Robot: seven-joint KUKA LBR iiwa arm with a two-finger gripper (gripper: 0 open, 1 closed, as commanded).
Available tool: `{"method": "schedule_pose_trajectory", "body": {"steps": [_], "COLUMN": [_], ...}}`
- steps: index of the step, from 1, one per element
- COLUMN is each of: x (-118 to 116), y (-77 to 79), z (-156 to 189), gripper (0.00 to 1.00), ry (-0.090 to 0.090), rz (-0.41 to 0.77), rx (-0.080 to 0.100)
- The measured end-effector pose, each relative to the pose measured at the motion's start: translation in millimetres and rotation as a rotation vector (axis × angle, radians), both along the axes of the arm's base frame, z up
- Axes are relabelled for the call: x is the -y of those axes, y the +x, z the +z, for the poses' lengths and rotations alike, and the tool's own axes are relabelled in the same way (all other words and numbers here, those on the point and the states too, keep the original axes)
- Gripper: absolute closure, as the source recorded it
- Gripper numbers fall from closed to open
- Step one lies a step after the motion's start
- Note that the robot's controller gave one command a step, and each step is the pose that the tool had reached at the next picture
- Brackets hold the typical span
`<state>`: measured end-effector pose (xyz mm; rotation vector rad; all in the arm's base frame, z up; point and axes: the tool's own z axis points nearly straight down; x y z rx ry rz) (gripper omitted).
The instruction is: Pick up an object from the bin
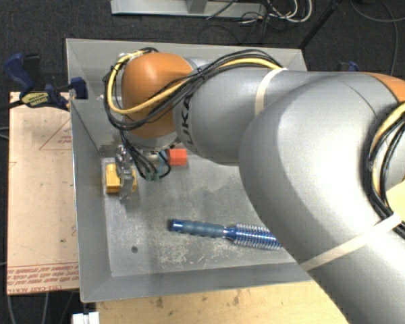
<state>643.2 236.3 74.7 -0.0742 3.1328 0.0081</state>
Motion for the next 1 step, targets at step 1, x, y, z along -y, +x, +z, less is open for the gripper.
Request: {"method": "schedule_pose_trajectory", "body": {"steps": [1], "x": [-10.9], "y": [-32.9], "z": [0.1], "gripper": [1.00], "ry": [-0.006], "rz": [0.042], "rx": [0.002]}}
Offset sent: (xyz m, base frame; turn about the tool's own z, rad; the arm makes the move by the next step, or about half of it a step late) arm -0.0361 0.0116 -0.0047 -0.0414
